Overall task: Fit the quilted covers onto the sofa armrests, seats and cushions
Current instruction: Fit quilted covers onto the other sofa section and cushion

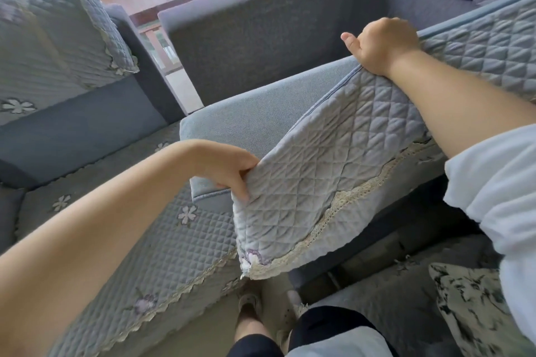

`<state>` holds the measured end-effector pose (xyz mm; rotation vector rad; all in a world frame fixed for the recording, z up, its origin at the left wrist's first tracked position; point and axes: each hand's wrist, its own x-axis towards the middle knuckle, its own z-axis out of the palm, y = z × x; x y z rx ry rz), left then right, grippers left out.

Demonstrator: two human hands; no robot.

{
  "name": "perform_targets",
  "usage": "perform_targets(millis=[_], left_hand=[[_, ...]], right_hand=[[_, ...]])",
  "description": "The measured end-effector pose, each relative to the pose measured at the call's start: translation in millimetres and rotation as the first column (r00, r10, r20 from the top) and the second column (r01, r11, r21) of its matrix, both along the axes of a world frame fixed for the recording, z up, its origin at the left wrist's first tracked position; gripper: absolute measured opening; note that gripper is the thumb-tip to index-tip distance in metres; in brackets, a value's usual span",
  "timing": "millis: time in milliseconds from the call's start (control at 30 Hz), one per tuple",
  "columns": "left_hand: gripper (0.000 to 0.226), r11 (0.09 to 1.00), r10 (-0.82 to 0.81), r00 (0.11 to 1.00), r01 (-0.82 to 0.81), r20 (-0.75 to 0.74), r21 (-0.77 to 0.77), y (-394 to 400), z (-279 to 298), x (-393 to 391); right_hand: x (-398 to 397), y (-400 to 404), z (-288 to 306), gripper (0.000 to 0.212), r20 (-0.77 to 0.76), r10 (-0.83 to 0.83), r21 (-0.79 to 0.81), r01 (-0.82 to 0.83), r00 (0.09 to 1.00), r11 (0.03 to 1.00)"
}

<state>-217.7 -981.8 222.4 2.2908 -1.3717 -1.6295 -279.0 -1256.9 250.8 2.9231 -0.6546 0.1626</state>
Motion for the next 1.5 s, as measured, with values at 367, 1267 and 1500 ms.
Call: perform_targets(millis=[367,1267,1500], left_hand=[[0.042,0.762,0.383,0.755,-0.584,-0.533,-0.281,31,-17,11],[0.042,0.92,0.177,0.941,-0.054,0.289,-0.388,54,-21,-3],[0.04,0.925,0.242,0.881,-0.083,0.407,-0.372,75,-31,-26]], right_hand=[[11,102,-38,0.086,0.079,0.484,0.198,-0.489,0.872,0.849],[12,103,-37,0.048,0.233,0.337,0.357,-0.402,0.912,0.843],[16,107,-36,0.055,0.004,0.314,0.237,-0.306,0.949,0.922]])
